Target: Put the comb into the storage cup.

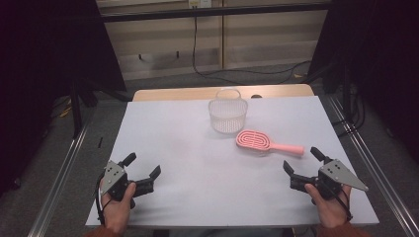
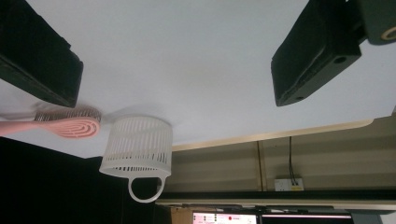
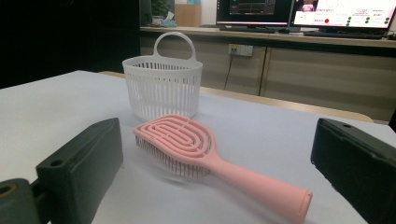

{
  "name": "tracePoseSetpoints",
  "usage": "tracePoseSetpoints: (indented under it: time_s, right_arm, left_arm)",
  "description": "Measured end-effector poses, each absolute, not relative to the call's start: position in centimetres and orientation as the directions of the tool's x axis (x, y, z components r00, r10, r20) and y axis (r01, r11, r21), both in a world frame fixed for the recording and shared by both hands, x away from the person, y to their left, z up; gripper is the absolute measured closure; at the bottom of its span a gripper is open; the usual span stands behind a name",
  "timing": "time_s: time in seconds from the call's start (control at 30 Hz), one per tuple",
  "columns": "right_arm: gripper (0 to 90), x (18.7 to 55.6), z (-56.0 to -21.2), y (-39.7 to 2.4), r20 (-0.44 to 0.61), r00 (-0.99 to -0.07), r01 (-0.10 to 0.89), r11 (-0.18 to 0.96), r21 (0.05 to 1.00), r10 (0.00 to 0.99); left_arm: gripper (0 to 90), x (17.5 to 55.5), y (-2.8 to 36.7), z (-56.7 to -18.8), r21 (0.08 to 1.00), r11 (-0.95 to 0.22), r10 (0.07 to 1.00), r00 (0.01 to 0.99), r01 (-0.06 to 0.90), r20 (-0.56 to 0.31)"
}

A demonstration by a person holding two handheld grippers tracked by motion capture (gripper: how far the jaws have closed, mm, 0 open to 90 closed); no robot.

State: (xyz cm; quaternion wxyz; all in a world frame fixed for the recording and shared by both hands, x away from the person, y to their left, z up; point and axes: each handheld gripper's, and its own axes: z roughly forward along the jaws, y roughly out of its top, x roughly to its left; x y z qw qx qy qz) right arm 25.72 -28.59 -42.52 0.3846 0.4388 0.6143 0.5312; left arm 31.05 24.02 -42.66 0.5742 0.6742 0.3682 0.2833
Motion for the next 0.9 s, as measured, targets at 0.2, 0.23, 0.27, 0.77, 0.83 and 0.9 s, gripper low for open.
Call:
tracePoseSetpoints:
  time_s: [0.2,0.23,0.27,0.77,0.83,0.9]
  right_arm:
    - [2.1,25.7,-42.5,-28.7,-0.008,-0.322,0.129,0.052,0.990,0.947]
    - [1.9,25.7,-42.5,-28.6,-0.011,-0.323,0.131,0.057,0.990,0.946]
    - [1.7,25.8,-42.6,-28.6,-0.014,-0.325,0.130,0.059,0.990,0.945]
    - [2.0,26.1,-42.5,-27.8,-0.012,-0.386,0.151,0.076,0.986,0.923]
    - [1.6,26.4,-42.5,-27.9,0.004,-0.394,0.166,0.067,0.984,0.919]
    - [1.6,26.7,-42.5,-27.9,0.008,-0.400,0.175,0.068,0.982,0.916]
  left_arm:
    - [2.3,31.0,24.0,-42.6,0.985,-0.056,0.826,0.562,0.164,-0.047]
    - [2.3,31.0,24.1,-42.6,0.985,-0.053,0.828,0.558,0.164,-0.048]
    - [2.3,31.0,24.1,-42.6,0.985,-0.051,0.830,0.556,0.165,-0.050]
    - [2.5,30.5,23.9,-42.4,0.989,-0.055,0.824,0.565,0.141,-0.035]
    - [2.5,30.5,24.0,-42.4,0.988,-0.061,0.821,0.570,0.143,-0.031]
    - [2.5,30.6,23.9,-42.4,0.988,-0.053,0.822,0.569,0.142,-0.038]
